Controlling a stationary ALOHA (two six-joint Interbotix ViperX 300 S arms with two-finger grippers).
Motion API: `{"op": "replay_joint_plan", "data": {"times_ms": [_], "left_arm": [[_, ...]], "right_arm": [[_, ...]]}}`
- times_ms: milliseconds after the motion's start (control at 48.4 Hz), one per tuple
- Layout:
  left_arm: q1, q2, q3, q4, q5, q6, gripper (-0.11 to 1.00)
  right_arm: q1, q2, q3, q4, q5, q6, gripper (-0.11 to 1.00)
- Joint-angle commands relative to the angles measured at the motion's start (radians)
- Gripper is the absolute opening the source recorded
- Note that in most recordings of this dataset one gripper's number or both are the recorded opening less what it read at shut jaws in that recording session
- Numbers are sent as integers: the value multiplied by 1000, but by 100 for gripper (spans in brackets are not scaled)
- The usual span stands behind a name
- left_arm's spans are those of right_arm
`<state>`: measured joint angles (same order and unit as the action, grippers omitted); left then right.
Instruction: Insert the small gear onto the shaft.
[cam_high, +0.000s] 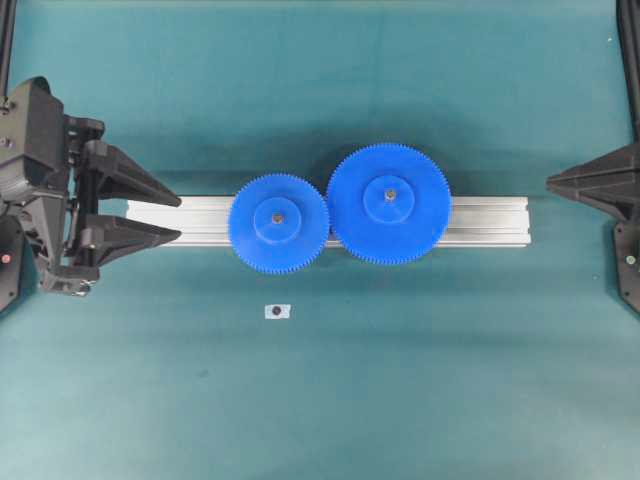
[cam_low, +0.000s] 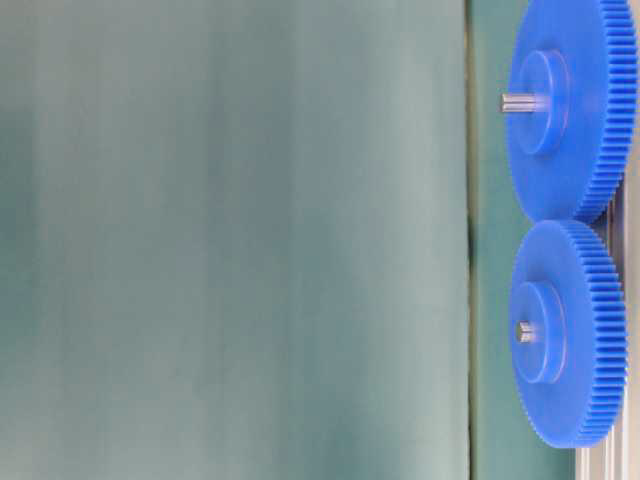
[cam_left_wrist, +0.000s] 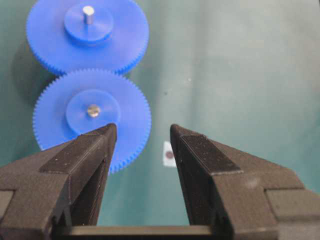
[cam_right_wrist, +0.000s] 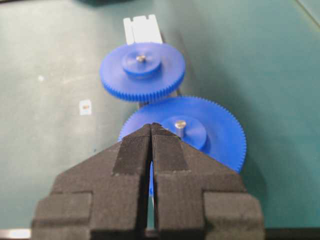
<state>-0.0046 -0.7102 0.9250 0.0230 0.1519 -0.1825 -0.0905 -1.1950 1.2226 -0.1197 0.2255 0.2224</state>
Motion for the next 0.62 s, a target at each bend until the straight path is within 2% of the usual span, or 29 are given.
{"op": "replay_joint_plan", "data": {"times_ms": [0,351,599], "left_arm": [[-3,-3,-18,3,-6,-2,52],[-3,-9,-20,3,-6,-2,52],[-3,-9,-20,3,-6,-2,52]], "right_arm": [[-2,2,-11,3,-31,6,4],[-2,-18,9,2,-71,8,4],[6,-18,8,3,-32,6,4]]}}
